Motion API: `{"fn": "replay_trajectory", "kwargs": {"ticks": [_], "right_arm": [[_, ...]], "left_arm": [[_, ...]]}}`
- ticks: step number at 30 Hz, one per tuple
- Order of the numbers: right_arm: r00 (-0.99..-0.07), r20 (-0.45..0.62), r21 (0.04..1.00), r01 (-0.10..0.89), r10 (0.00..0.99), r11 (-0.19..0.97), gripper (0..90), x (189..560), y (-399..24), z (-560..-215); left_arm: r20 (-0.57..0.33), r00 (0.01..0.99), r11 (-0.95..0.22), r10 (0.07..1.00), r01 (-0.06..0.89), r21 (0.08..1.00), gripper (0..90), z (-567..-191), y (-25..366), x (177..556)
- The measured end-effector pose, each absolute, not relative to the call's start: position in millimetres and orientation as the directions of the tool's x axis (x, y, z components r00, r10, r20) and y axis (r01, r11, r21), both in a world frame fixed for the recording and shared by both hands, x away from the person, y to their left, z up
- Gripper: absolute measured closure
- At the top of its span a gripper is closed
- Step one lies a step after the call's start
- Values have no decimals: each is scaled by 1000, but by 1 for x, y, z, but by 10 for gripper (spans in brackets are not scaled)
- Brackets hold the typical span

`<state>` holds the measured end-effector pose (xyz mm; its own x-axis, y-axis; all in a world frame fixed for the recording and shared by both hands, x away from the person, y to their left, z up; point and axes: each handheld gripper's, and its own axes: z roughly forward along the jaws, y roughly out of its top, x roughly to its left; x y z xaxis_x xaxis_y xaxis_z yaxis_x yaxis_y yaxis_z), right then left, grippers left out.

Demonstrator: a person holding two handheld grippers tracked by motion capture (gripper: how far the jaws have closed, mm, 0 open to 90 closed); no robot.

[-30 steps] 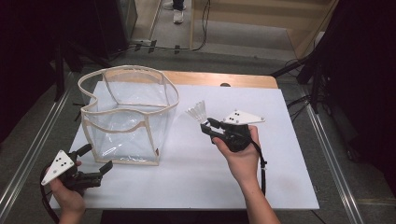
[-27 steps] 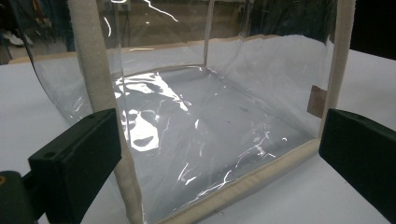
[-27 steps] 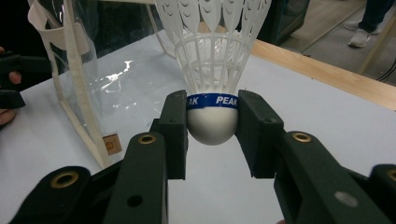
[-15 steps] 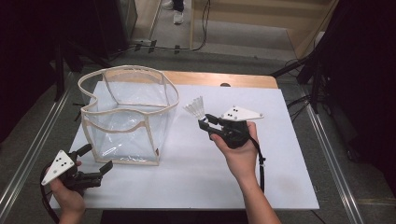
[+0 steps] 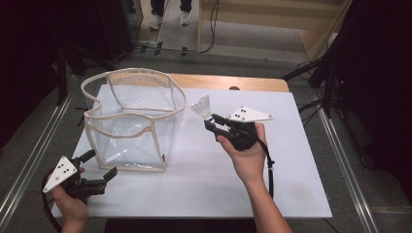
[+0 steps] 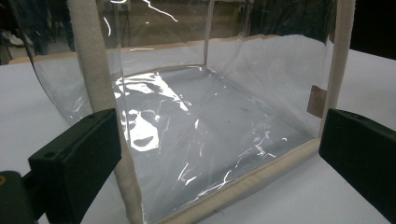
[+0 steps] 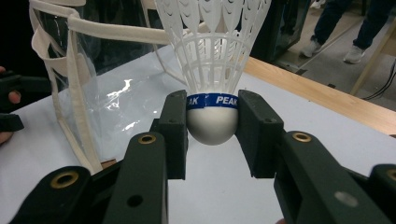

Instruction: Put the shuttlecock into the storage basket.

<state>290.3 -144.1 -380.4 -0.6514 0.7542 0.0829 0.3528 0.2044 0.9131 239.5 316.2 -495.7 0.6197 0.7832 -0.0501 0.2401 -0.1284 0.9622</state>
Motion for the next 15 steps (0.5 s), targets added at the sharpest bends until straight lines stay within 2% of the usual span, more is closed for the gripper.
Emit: {"fn": "replay_trajectory", "kwargs": {"ticks": [15], "right_arm": [[-664, 71, 923, 327, 744, 204, 628, 297, -132, -373]], "left_arm": [[-53, 619, -126, 783, 241, 962, 0, -496, 316, 239]]}}
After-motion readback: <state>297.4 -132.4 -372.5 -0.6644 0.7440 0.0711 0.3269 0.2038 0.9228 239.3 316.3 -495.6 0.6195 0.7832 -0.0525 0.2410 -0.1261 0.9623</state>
